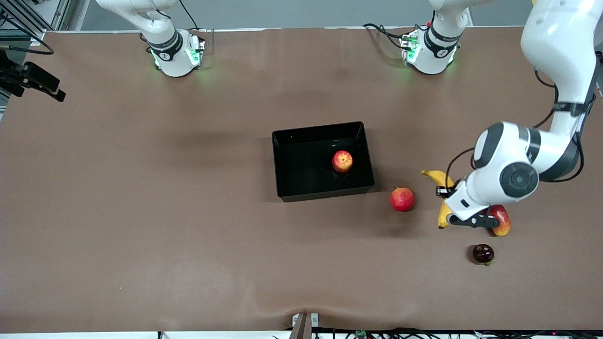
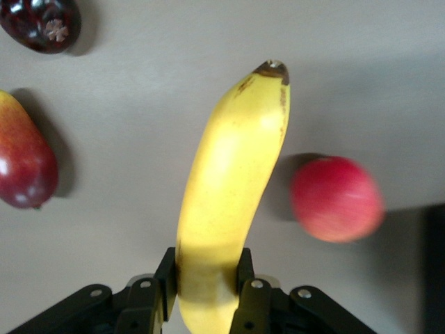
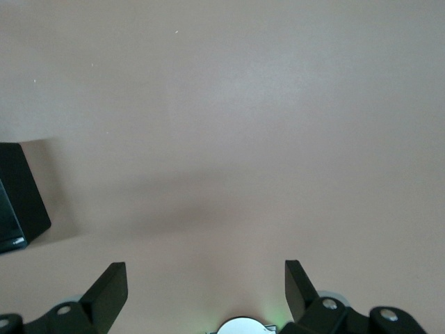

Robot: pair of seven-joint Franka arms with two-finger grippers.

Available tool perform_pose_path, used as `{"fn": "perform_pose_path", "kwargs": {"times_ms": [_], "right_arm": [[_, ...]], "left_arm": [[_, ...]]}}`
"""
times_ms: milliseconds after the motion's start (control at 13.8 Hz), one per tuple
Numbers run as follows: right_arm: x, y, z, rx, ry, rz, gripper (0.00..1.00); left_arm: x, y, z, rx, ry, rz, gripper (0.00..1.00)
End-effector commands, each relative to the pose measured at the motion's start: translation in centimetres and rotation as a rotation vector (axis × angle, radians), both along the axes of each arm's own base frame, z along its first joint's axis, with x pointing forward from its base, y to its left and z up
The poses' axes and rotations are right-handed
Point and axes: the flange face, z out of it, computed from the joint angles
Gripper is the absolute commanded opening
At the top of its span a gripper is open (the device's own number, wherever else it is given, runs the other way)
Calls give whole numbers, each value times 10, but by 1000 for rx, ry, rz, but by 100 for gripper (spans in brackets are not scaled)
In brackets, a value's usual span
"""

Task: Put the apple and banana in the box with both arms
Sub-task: 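Lift the banana with the left gripper and carry it over the tray, then lower the banana into the tray and open the left gripper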

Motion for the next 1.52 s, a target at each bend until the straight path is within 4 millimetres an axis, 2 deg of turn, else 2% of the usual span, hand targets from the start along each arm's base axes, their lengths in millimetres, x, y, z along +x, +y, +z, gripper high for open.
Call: {"fn": "perform_pose_path", "kwargs": {"times_ms": [0,217,434,506,723,940,1157,1446], "right_arm": [[4,-5,-5,-14,-7,19,100],[13,-2,-12,-13,-14,30,100],[12,4,-14,-15,-2,41,100],[12,3,-14,-15,5,39,100],[11,4,-14,0,4,37,100],[8,7,-13,2,25,39,100],[7,3,-12,6,31,34,100],[8,13,-12,65,25,48,100]], "left_arm": [[-14,-57,27,-33,6,102,0],[-32,-144,24,-53,13,191,0],[-50,-231,16,-63,21,310,0],[-59,-256,11,-61,24,329,0],[-90,-311,2,-70,12,366,0],[-120,-347,-15,-41,9,300,0],[-139,-369,-37,-14,-6,252,0],[-150,-386,-80,-21,6,230,0]]}}
